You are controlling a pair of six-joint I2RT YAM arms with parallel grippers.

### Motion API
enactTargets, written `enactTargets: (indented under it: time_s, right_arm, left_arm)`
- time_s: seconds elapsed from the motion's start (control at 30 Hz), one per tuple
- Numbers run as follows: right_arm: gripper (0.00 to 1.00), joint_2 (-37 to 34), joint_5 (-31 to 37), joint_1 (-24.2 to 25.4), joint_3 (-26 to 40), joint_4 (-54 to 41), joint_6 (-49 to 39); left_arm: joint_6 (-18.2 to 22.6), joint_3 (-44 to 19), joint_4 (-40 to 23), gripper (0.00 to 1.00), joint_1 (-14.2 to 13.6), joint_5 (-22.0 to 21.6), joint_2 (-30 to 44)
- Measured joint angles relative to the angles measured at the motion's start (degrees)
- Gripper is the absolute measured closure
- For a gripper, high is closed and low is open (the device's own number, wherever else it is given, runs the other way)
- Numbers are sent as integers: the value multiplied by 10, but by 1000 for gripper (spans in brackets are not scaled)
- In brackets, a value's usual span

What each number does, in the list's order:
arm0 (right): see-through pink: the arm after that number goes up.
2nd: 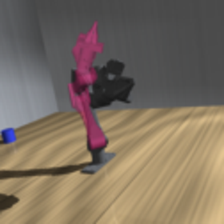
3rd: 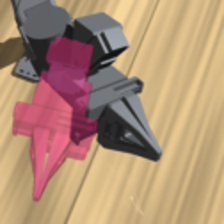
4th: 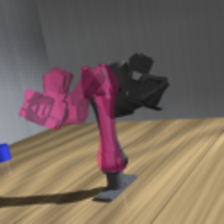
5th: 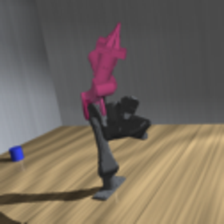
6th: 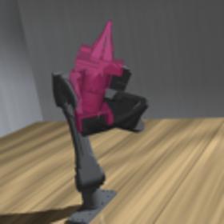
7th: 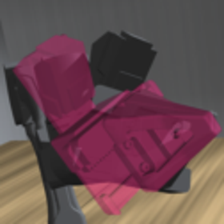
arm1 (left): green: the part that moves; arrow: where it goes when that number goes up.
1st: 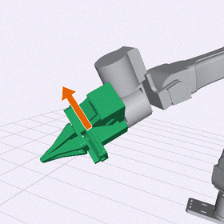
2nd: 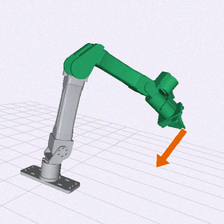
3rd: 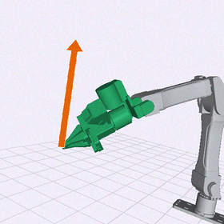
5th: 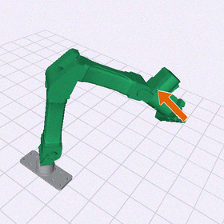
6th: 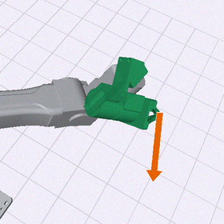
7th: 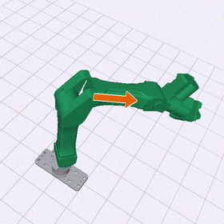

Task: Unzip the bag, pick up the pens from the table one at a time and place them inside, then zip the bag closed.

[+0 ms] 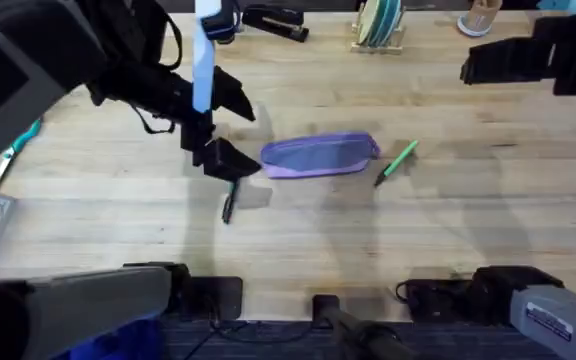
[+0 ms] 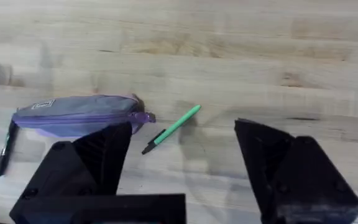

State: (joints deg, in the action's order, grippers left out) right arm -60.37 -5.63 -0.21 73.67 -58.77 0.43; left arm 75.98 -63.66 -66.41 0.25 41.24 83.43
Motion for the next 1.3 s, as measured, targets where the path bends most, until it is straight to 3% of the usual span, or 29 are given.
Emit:
enactTargets:
  time_s: [0.37, 0.73, 1.3]
  right_arm:
    - [5, 0, 0, 0, 0, 0, 0]
    - [5, 0, 0, 0, 0, 0, 0]
    - [5, 0, 0, 0, 0, 0, 0]
  left_arm:
    - [6, 0, 25, 4, -3, 27, 61]
    - [6, 0, 53, 6, -46, 32, 104]
    - [6, 0, 73, 60, -80, 35, 130]
